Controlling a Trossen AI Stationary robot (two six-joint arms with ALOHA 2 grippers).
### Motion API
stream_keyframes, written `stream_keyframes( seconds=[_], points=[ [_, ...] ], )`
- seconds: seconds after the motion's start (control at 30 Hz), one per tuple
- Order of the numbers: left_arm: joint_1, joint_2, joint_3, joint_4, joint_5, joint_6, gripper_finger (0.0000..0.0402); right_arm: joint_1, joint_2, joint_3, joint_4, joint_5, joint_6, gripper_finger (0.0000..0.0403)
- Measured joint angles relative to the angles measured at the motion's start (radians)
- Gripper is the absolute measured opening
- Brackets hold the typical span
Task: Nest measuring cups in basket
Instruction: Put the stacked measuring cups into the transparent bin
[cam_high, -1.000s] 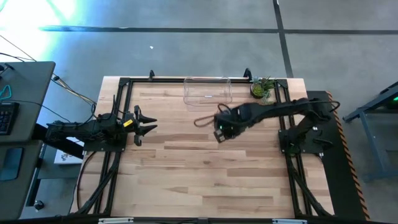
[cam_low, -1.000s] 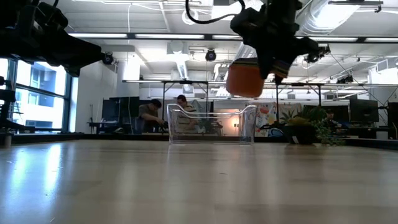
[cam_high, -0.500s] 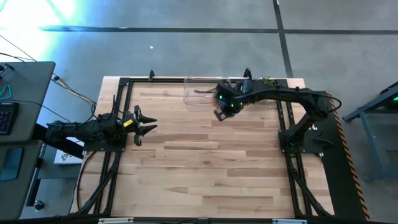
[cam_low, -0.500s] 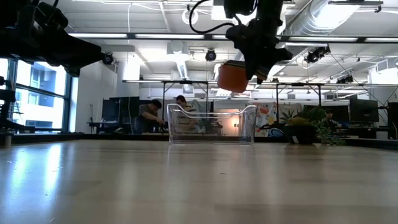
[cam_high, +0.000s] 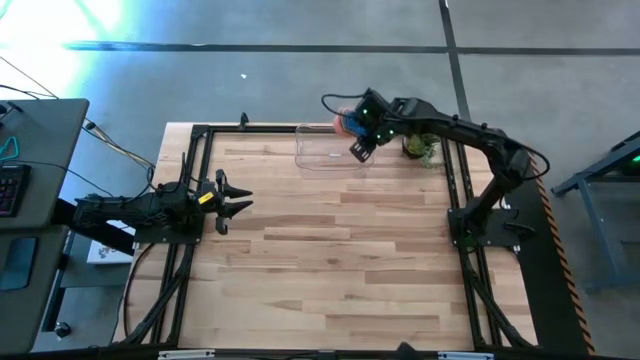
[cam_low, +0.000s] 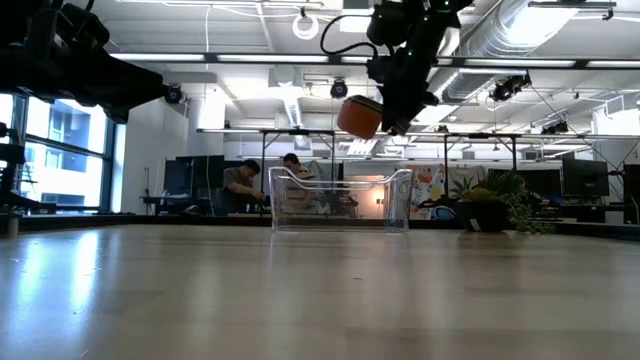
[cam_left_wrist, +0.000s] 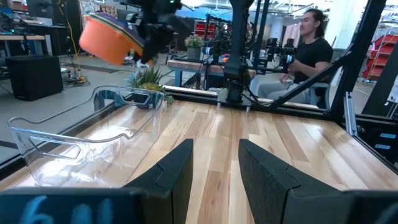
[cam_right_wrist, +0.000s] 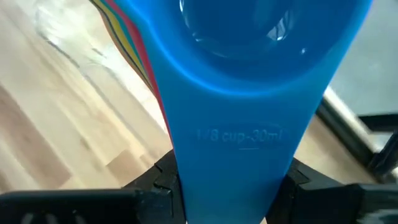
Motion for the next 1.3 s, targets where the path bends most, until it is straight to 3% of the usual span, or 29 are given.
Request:
stream_keyframes(
  seconds=[0.3,1.3],
  points=[
    [0.000,0.000,0.000,0.000,0.000,0.000,0.0117,-0.039,0.069,0.000,0.097,-0.050,-0.160,0.0126],
    [0.000,0.000,0.000,0.000,0.000,0.000,0.0117,0.013,0.325,-0.001,0.160,-0.100,-0.079,0.0126]
  ],
)
